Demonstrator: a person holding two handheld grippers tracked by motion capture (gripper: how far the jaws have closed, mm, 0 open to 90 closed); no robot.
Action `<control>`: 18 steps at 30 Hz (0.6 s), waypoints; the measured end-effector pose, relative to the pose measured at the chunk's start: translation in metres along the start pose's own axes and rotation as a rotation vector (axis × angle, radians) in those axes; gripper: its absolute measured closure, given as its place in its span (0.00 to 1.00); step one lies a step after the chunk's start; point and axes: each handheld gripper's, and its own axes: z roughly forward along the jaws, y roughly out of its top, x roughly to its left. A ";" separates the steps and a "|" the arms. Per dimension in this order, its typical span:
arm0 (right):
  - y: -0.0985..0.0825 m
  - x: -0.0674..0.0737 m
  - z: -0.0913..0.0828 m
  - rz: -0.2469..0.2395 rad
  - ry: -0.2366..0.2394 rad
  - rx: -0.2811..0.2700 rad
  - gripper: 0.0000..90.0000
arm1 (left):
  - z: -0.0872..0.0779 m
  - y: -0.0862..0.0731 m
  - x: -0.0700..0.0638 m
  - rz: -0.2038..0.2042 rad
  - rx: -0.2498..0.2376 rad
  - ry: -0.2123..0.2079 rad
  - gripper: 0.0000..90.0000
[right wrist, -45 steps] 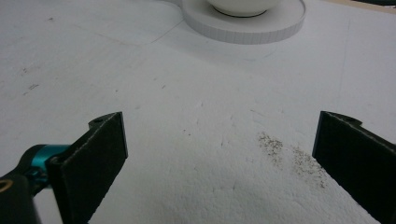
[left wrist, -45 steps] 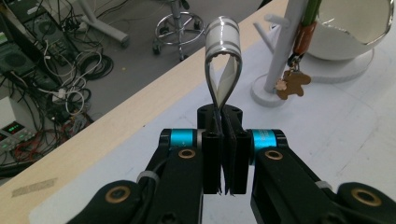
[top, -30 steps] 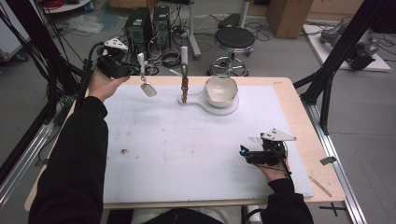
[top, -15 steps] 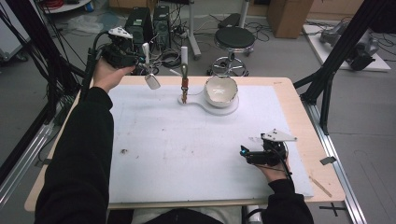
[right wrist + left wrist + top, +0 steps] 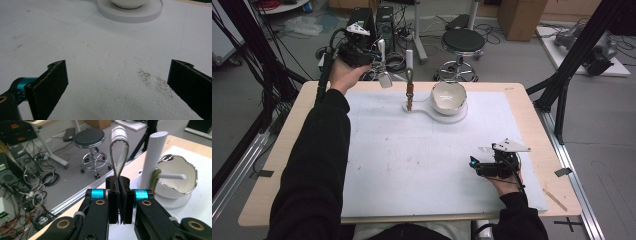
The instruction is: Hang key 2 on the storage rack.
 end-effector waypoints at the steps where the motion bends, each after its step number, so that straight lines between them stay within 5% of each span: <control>1: 0.000 0.000 0.000 0.004 -0.001 0.002 0.03 | 0.003 0.000 -0.002 0.006 0.007 -0.004 0.97; 18: -0.002 -0.001 -0.002 0.007 -0.005 0.002 0.03 | 0.017 0.001 -0.013 0.019 0.015 -0.017 0.96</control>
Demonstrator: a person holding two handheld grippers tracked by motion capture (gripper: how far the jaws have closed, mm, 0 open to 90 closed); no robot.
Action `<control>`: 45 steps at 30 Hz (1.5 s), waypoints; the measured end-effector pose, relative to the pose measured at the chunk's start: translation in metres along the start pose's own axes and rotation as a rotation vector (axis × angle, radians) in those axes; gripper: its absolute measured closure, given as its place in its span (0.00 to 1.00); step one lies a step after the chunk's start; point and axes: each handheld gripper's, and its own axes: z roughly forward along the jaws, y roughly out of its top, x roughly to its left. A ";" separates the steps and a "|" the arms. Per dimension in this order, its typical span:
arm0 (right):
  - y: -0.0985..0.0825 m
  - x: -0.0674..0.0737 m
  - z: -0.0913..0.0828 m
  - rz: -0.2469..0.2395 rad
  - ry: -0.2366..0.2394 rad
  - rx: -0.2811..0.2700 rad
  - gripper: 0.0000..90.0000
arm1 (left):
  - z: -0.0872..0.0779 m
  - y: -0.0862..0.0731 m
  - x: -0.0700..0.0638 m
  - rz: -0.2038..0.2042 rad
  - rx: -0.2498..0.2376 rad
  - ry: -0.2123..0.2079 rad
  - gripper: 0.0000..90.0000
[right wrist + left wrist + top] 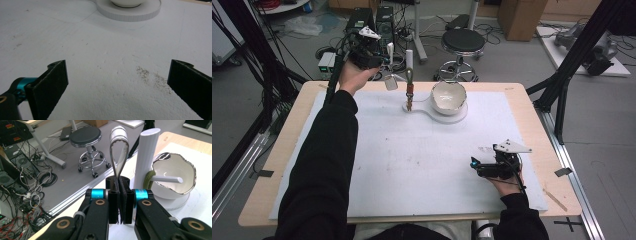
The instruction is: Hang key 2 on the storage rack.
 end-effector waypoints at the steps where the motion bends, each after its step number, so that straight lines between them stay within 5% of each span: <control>1: 0.000 0.000 0.000 0.001 0.000 0.001 0.03 | 0.001 0.000 -0.001 0.000 0.000 -0.004 0.96; 22: -0.001 0.000 0.001 0.001 -0.003 0.005 0.03 | 0.016 -0.002 -0.013 -0.005 -0.008 -0.038 0.96; 29: -0.001 0.000 0.001 0.001 -0.004 0.005 0.03 | 0.024 -0.016 -0.013 -0.075 -0.032 -0.083 0.96; 35: -0.002 0.000 0.000 0.002 -0.007 0.005 0.03 | 0.026 -0.024 -0.011 -0.091 -0.034 -0.093 0.96; 38: -0.002 0.000 0.000 0.002 -0.007 0.002 0.03 | 0.026 -0.026 -0.007 -0.122 -0.024 -0.144 0.95; 41: -0.002 -0.001 0.000 0.005 -0.007 0.002 0.03 | 0.025 -0.028 -0.002 -0.177 -0.004 -0.167 0.84; 45: -0.002 0.000 0.001 0.010 -0.006 0.003 0.03 | 0.022 -0.031 0.004 -0.238 0.004 -0.196 0.51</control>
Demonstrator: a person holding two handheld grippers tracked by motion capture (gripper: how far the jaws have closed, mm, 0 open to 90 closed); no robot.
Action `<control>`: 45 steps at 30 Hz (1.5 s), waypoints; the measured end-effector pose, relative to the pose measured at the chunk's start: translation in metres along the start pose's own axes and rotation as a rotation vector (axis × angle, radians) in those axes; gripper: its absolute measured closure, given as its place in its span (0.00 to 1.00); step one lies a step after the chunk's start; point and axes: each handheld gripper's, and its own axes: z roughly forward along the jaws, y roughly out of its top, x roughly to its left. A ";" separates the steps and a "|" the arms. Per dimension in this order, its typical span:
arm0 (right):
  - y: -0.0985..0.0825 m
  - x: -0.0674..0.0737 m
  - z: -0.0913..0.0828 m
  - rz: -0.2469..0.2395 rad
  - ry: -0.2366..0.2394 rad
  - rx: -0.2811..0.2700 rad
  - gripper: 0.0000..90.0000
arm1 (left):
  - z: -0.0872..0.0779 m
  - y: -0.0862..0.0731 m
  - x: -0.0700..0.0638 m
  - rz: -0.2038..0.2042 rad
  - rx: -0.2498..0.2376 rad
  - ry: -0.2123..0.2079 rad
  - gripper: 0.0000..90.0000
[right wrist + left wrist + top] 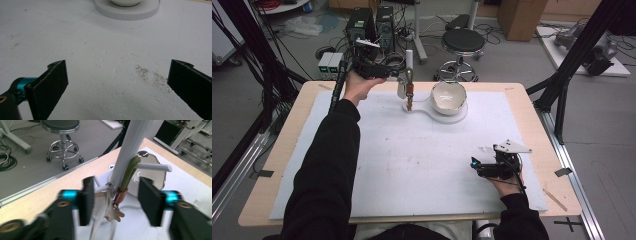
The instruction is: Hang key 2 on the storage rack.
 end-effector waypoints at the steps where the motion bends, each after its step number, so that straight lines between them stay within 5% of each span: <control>1: 0.000 0.000 0.000 0.000 0.000 0.000 0.03 | -0.002 0.000 0.001 -0.004 0.007 -0.001 0.51; 6: 0.000 0.000 0.000 -0.002 -0.002 0.004 0.03 | -0.006 -0.002 0.006 -0.040 0.012 -0.064 0.34; 13: 0.000 0.000 0.000 -0.002 -0.001 0.002 0.03 | -0.012 -0.008 0.010 -0.015 0.012 -0.032 0.02; 23: 0.001 0.000 -0.001 0.000 -0.009 -0.004 0.03 | -0.029 -0.028 0.018 -0.005 0.002 -0.017 0.02; 26: 0.001 0.000 -0.001 -0.002 -0.016 -0.009 0.03 | -0.035 -0.035 0.020 -0.005 -0.025 -0.047 0.02; 45: 0.001 0.000 -0.001 -0.002 -0.030 -0.008 0.03 | -0.061 -0.075 0.024 0.021 -0.005 -0.023 0.02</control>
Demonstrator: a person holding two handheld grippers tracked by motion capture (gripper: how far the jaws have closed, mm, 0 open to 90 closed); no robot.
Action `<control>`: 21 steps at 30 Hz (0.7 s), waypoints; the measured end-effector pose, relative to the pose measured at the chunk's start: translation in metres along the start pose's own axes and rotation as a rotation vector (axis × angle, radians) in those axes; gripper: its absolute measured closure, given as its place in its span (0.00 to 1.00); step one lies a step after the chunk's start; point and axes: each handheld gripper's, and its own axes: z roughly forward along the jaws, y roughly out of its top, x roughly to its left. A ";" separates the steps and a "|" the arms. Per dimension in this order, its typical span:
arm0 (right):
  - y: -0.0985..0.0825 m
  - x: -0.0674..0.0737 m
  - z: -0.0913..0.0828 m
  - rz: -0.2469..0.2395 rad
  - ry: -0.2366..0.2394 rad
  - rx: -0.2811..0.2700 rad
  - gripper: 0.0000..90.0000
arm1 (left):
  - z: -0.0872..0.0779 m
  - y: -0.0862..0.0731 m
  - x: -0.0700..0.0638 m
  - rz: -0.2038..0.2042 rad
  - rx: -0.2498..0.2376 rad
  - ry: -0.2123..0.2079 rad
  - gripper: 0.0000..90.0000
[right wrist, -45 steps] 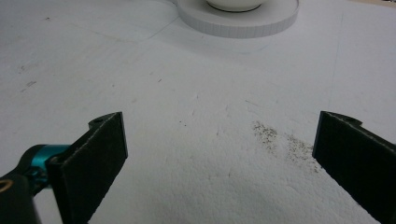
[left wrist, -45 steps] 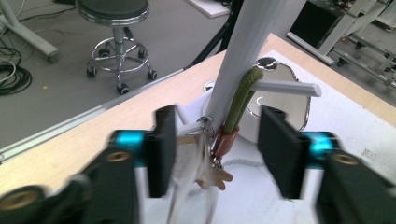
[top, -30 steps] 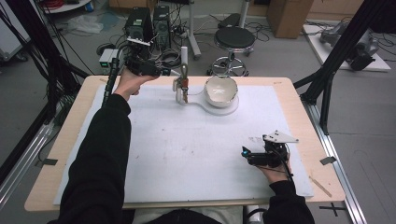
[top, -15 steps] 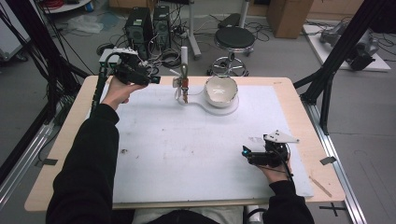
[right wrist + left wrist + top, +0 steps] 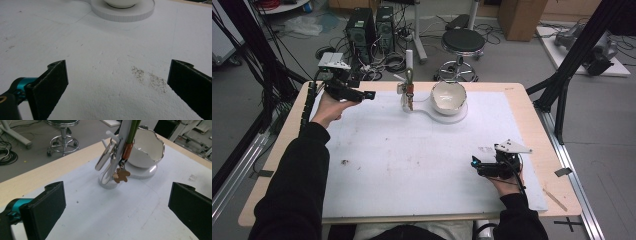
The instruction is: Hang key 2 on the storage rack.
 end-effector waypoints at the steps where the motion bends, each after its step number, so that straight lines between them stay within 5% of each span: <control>1: 0.000 0.000 0.000 -0.003 -0.001 0.001 0.03 | -0.002 -0.002 0.000 -0.001 0.002 0.001 0.02; 12: 0.000 0.000 0.000 -0.003 -0.002 -0.001 0.03 | -0.013 -0.024 -0.012 0.035 0.016 -0.011 0.02; 21: -0.001 0.001 -0.001 -0.006 -0.005 0.000 0.03 | -0.028 -0.050 -0.020 0.050 0.013 0.051 0.02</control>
